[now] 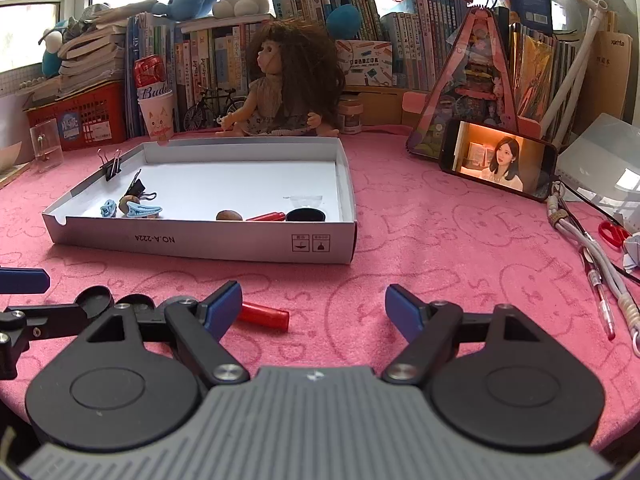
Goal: Organize rigid objects
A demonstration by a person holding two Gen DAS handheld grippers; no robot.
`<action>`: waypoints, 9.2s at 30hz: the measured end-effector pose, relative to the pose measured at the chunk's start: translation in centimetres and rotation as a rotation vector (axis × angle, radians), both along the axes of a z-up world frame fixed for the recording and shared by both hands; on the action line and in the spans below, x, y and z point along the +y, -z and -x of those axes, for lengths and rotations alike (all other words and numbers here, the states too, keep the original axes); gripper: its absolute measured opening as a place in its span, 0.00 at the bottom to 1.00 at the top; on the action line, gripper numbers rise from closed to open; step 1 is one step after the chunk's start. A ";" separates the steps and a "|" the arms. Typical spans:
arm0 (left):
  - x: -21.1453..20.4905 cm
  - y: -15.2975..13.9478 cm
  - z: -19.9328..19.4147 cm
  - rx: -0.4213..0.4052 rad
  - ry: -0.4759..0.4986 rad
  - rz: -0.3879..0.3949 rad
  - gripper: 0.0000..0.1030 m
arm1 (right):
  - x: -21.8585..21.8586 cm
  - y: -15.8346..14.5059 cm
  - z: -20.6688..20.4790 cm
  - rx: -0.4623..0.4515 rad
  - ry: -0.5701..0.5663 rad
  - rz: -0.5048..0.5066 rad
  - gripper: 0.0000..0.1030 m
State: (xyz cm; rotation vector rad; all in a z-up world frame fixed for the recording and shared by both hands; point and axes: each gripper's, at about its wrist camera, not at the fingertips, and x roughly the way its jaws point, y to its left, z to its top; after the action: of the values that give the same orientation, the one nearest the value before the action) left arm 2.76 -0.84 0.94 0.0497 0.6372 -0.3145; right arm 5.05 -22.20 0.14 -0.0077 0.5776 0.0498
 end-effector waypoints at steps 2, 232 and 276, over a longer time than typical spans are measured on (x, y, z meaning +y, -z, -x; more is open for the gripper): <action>-0.4 0.4 0.0 0.007 -0.005 -0.010 0.56 | 0.2 0.2 0.2 0.002 -0.001 0.002 0.84; -0.3 -3.6 -5.5 -0.128 -0.073 0.058 0.79 | 1.5 -2.6 -3.7 -0.101 -0.172 -0.065 0.85; 0.2 0.6 -0.4 -0.013 0.055 0.026 0.48 | 2.4 0.8 1.3 -0.064 -0.334 -0.012 0.86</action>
State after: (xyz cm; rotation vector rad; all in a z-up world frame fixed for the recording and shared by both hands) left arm 3.19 -0.67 0.36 0.0442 0.6196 -0.3756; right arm 3.72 -19.83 -0.69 -0.0941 0.5073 0.3760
